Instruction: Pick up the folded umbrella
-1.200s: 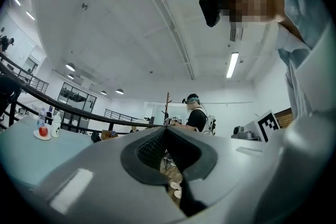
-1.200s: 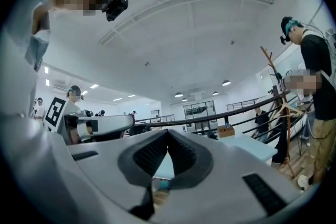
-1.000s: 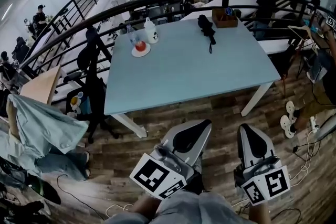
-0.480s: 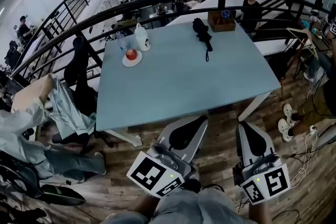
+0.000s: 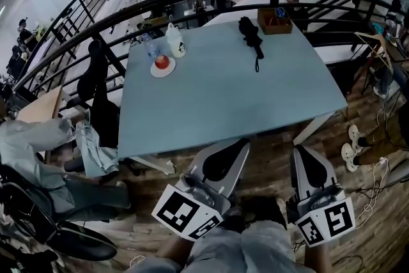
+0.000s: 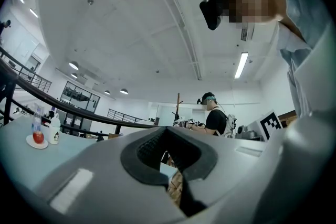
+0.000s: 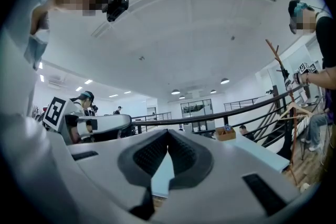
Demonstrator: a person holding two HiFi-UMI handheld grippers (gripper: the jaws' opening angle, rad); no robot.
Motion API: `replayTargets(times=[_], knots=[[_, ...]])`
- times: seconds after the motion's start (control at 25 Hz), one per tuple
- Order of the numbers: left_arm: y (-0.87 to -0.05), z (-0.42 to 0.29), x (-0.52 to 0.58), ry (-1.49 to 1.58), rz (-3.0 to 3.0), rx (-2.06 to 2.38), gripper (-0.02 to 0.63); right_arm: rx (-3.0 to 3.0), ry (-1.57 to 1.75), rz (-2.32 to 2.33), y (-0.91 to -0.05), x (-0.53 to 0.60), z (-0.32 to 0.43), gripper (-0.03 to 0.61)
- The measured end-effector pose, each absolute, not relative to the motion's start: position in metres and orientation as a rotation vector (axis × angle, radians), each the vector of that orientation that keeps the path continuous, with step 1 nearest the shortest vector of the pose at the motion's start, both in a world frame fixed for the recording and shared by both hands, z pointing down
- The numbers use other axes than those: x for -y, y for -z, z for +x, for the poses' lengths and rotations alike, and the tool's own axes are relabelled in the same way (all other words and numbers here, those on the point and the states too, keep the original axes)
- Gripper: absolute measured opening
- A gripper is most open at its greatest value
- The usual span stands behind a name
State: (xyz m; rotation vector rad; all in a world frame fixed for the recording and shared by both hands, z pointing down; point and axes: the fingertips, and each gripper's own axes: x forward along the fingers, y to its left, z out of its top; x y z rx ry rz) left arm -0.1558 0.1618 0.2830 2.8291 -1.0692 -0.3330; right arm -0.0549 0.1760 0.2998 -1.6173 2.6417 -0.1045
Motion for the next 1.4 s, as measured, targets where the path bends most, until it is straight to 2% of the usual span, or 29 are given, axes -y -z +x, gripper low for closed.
replayTargets(times=[0.44,1.4], knots=[[-0.283,-0.136,-0.137,0.306,2.797,1.190,0.005,-2.703,0.113,-1.491,-0.302,-0.134,-0.035,-0.002],[-0.270,0.020,-0.030,0.334,2.675,1.510,0.005,-2.829,0.131,-1.214,-0.296,-0.006,0.127,-0.001]])
